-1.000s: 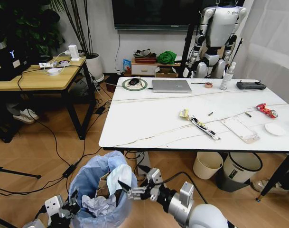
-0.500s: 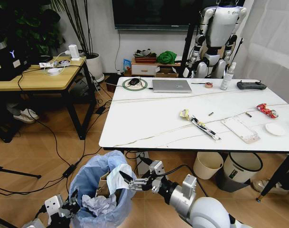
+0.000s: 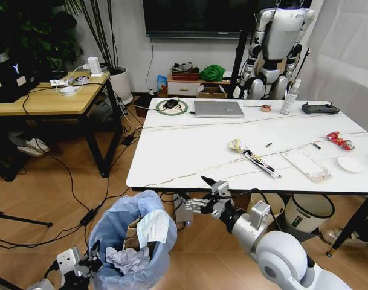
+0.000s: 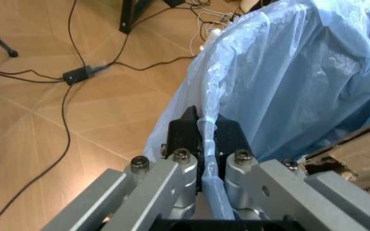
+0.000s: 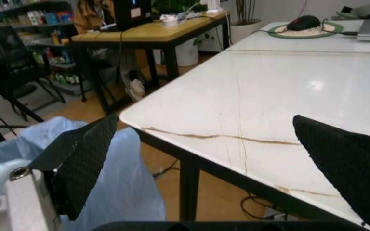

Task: Pick up the trash bin and place the trash from the table into it.

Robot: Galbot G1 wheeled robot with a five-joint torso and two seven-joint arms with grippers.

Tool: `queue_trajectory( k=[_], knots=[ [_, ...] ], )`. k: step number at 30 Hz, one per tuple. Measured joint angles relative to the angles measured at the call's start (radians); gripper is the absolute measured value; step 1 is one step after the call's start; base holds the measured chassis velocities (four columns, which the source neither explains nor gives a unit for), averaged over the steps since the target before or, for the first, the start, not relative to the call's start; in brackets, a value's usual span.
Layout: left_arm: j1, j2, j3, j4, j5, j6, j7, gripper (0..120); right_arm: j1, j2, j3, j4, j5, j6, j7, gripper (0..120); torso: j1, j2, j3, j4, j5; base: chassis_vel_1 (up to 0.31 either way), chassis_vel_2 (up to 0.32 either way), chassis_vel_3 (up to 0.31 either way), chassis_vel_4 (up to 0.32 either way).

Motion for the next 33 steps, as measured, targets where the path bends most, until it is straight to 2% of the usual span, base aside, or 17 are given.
queue_trajectory(
  k=[6,12,26,33],
  knots=[
    [0.000,0.002,-0.003,-0.006,-0.018,0.003,-0.007,0,-0.036,0.008,-0.036,-0.013,-0.043,0.014,-0.009,100,0.000,0.000,0.000,0.0000,0.0001,0.000,0.000,0.000,0.000],
    [-0.002,0.003,-0.006,-0.008,-0.024,0.005,-0.014,0,-0.077,0.006,-0.117,0.034,-0.071,0.013,-0.009,100,0.000,0.000,0.000,0.0000,-0.0001,0.000,0.000,0.000,0.000],
    [-0.010,-0.009,0.010,0.011,-0.002,0.007,-0.016,0,-0.013,0.028,-0.272,0.026,-0.084,-0.002,-0.001,100,0.000,0.000,0.000,0.0000,0.0000,0.000,0.000,0.000,0.000],
    [-0.019,-0.013,0.012,0.020,0.000,0.007,-0.016,0,-0.019,0.022,-0.298,0.034,-0.095,0.000,-0.001,100,0.000,0.000,0.000,-0.0001,-0.0001,0.000,0.000,0.000,0.000]
  ],
)
